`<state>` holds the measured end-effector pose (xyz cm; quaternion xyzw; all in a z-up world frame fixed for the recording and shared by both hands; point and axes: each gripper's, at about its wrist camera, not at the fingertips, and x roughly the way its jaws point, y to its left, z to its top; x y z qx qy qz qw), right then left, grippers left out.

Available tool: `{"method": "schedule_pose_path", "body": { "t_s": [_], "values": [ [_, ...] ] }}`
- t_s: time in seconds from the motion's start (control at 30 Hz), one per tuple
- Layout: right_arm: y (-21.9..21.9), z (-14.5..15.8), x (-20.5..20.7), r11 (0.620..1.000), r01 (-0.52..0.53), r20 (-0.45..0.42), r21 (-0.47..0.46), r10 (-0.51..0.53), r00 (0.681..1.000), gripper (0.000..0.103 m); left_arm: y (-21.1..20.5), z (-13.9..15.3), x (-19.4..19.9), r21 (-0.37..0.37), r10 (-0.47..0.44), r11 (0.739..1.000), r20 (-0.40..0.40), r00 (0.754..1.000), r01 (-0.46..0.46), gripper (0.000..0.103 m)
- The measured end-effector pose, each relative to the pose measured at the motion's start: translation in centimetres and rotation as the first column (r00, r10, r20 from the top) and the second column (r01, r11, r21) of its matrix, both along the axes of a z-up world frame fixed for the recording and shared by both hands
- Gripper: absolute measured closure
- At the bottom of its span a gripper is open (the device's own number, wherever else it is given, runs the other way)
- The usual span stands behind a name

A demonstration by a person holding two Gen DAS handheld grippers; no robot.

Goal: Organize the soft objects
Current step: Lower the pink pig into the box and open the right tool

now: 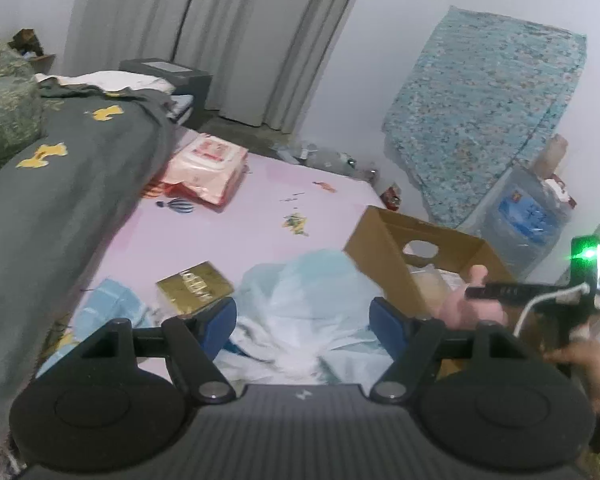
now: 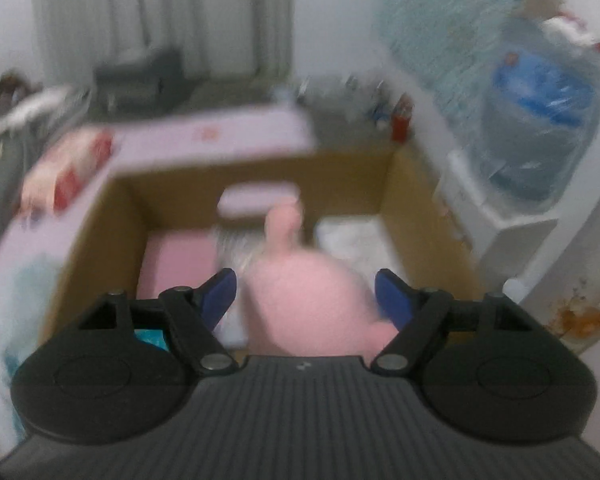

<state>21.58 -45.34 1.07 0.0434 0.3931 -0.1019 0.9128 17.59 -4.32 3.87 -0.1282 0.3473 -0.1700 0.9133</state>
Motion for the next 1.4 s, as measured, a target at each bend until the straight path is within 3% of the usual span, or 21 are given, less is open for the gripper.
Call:
{"method": "schedule_pose_path", "body": {
  "t_s": [0.13, 0.27, 0.43, 0.63, 0.77, 0.83, 0.9, 1.03, 1.2, 1.4],
  "values": [
    [1.2, -2.0, -0.2, 0.992, -0.039, -0.056, 0.121, 0.046, 0.997, 0.017, 1.3, -0.6, 0.1, 0.021, 0.025, 0.999, -0.017, 1.0, -0.025, 0.029],
    [1.2, -1.3, -1.9, 0.974, -0.062, -0.053, 0.219, 0.075, 0.996, 0.013, 2.2, -0.9, 0.2, 0.008, 0.037, 0.999, -0.021, 0.999, -0.037, 0.028],
    [0.5, 0.1, -4.6, 0.913, -0.136, 0.003, 0.384, 0.146, 0.989, 0.012, 2.7, -1.2, -0.1, -0.002, 0.04, 0.999, -0.02, 0.999, -0.04, 0.028],
    [-3.4, 0.5, -5.5, 0.863, -0.029, 0.076, 0.504, -0.011, 0.997, 0.008, 3.1, -1.4, -1.0, -0.009, 0.042, 0.999, -0.025, 0.999, -0.042, 0.028],
    [-4.9, -2.0, -3.6, 0.873, 0.035, 0.013, 0.486, -0.047, 0.999, 0.007, 3.2, -1.3, -1.7, -0.014, 0.046, 0.999, -0.028, 0.999, -0.047, 0.028],
    [-4.7, -3.3, -2.7, 0.89, 0.043, -0.025, 0.454, -0.036, 0.999, 0.0, 3.4, -1.3, -2.0, -0.015, 0.047, 0.999, -0.026, 0.999, -0.047, 0.028],
    [-4.1, -3.4, -2.4, 0.921, 0.023, -0.02, 0.389, -0.016, 1.0, 0.0, 3.6, -1.2, -2.4, -0.014, 0.049, 0.999, -0.024, 0.998, -0.05, 0.027],
    [-3.8, -2.8, -2.6, 0.935, 0.023, -0.046, 0.355, -0.007, 0.999, 0.005, 4.0, -1.1, -2.8, -0.021, 0.056, 0.998, -0.025, 0.998, -0.057, 0.027],
    [-4.8, -2.6, -2.8, 0.939, 0.101, -0.093, 0.329, -0.074, 0.993, 0.005, 3.9, -1.1, -3.1, -0.016, 0.049, 0.999, -0.022, 0.999, -0.049, 0.027],
    [-5.4, -4.9, -1.1, 0.923, 0.159, -0.185, 0.351, -0.098, 0.978, 0.002, 4.1, -1.6, -3.6, -0.015, 0.044, 0.999, -0.042, 0.998, -0.044, 0.027]
  ]
}}
